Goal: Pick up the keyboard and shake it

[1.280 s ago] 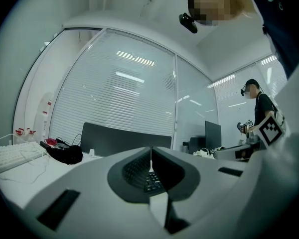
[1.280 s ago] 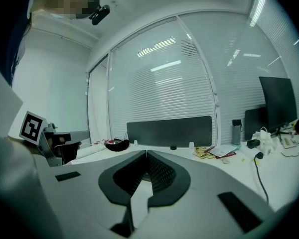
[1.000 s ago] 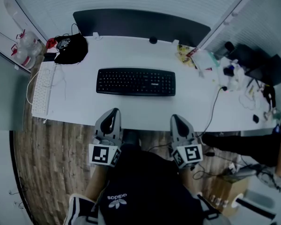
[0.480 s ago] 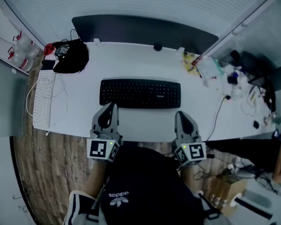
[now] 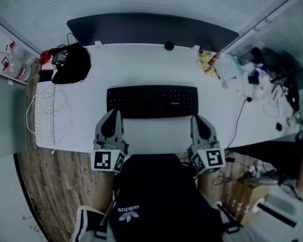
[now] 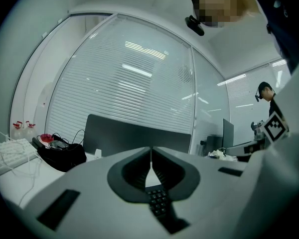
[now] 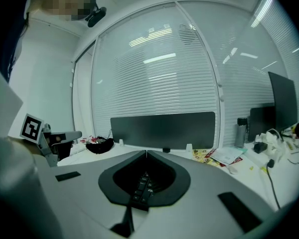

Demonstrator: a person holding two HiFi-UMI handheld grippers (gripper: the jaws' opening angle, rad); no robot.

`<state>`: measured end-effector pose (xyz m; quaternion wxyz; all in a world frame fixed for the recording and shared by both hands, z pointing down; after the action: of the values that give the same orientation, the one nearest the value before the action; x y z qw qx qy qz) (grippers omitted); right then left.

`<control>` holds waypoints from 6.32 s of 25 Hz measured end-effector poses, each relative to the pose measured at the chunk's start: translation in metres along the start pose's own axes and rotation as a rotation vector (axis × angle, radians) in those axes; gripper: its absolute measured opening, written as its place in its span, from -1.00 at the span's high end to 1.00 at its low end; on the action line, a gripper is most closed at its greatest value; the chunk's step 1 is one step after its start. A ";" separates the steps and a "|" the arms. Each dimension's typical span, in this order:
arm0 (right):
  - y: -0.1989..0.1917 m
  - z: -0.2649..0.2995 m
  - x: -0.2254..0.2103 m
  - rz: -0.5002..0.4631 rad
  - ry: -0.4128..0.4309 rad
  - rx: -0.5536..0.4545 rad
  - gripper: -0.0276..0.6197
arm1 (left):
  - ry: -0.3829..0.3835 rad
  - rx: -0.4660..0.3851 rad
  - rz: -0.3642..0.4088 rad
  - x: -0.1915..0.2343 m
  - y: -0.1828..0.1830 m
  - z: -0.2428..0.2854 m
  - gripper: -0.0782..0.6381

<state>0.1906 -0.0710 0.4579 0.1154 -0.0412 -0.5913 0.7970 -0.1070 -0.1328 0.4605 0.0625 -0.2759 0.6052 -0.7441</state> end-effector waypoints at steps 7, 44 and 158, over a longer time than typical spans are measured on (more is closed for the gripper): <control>-0.002 0.020 -0.007 -0.009 0.017 0.014 0.90 | 0.057 0.012 -0.009 0.017 -0.005 -0.001 0.75; -0.070 0.134 -0.106 0.088 0.149 0.279 0.36 | 0.306 0.400 -0.141 0.121 -0.081 0.078 0.18; 0.114 -0.039 -0.065 0.072 0.104 -0.532 0.18 | -0.216 -0.366 0.377 -0.003 0.252 -0.026 0.13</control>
<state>0.2461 -0.0809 0.3335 0.1026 -0.1320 -0.7714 0.6140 -0.1782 -0.1741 0.2209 0.2128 -0.2428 0.7600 -0.5641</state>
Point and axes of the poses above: the fingertips, and each gripper's own axes: z forward along the fingers, x to its left, y out of its top, the point moved 5 cm from there along -z, backward along the fingers, and after that the axes turned 9 degrees about -z, right-handed, at the moved point
